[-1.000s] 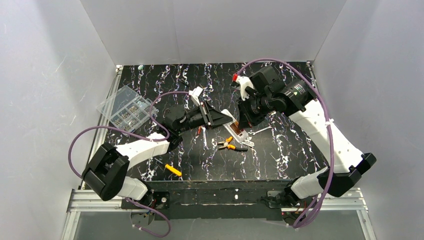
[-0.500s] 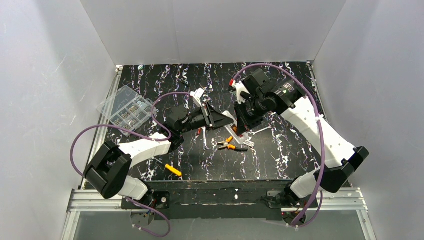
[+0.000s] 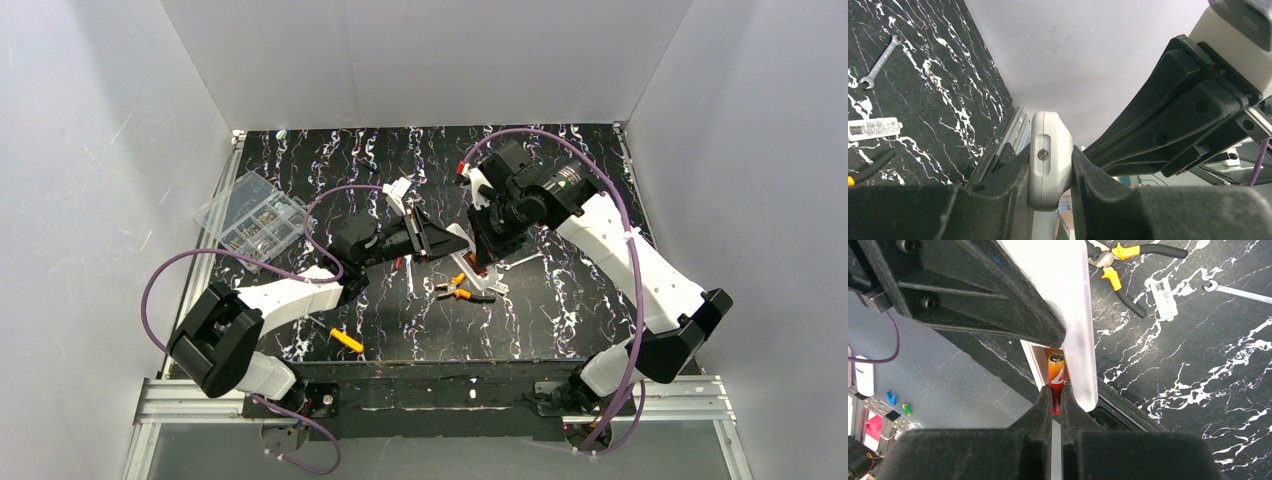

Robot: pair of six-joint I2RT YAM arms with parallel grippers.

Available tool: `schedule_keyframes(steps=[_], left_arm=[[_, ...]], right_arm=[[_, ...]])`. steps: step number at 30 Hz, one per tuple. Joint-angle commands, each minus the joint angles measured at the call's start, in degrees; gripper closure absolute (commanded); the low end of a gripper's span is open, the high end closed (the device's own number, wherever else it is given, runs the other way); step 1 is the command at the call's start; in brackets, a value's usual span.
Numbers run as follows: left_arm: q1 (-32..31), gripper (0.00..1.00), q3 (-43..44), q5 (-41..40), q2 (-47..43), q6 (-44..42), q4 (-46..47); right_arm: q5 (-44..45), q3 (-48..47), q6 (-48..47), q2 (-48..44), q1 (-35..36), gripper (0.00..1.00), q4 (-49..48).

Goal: Load the batteries into the remote control
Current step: Load the battery into the remote control.

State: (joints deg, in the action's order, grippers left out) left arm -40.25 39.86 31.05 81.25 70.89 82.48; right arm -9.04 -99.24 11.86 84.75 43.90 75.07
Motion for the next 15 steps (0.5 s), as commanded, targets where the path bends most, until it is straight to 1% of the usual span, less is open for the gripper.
schedule_keyframes(steps=[1, 15], left_arm=[[-0.2, 1.0, 0.8, 1.9, -2.4, -1.1, 5.9], [-0.4, 1.0, 1.2, 2.5, -2.4, -0.5, 5.9]], right_arm=[[0.6, 1.0, 0.0, 0.1, 0.3, 0.99, 0.2], [-0.2, 2.1, -1.3, 0.8, 0.5, 0.99, -2.4]])
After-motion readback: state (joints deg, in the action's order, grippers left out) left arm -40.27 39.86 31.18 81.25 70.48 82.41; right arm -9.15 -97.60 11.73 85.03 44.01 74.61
